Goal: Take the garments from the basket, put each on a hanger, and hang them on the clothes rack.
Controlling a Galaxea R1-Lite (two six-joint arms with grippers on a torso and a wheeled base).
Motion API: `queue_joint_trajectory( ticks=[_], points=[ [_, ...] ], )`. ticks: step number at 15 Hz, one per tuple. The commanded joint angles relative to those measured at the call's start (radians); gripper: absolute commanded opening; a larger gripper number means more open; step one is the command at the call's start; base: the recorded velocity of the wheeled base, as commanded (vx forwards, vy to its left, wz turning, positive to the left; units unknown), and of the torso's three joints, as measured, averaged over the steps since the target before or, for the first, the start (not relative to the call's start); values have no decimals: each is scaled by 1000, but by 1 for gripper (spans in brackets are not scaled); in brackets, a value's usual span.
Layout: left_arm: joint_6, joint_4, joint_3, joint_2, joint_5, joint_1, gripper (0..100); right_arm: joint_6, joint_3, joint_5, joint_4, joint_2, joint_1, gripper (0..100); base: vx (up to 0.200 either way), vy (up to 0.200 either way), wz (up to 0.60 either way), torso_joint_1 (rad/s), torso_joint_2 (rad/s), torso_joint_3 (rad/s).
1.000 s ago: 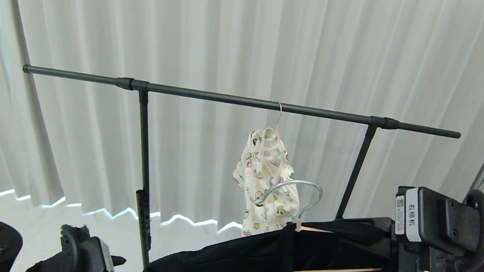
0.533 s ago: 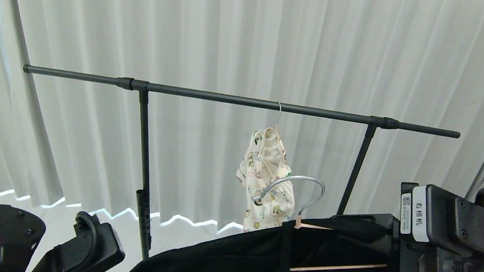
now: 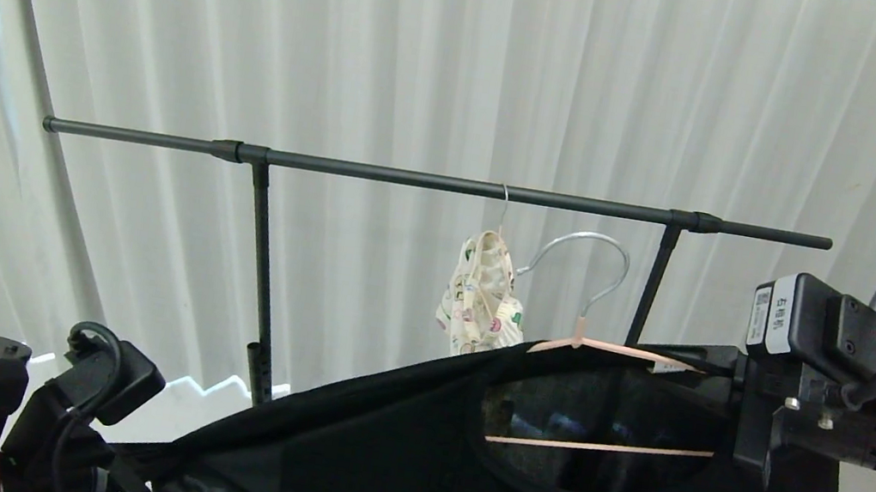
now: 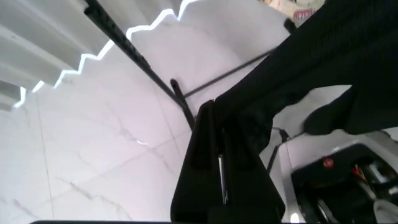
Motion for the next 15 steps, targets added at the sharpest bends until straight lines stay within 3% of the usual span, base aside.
queue_joint_trajectory(
  ticks=[1, 5, 8, 12, 15],
  points=[
    [-2, -16, -5, -27, -4, -27, 100, 7, 2, -10, -9, 5, -3, 0, 0, 0, 0, 0, 0, 0],
    [-12, -18, -17, -86, -19, -29, 100, 15, 5, -23, -9, 0, -6, 0, 0, 0, 0, 0, 0, 0],
    [-79, -18, -37, -170, -24, -23, 100, 15, 34, -37, -9, -18, -67, 0, 0, 0, 0, 0, 0, 0],
    [-101, -18, -117, -198, -10, 25, 100, 26, 91, -38, -6, -76, -132, 0, 0, 0, 0, 0, 0, 0],
    [-196, -15, -176, -190, 24, 28, 100, 82, 140, -89, -3, -139, -137, 0, 0, 0, 0, 0, 0, 0]
  ],
)
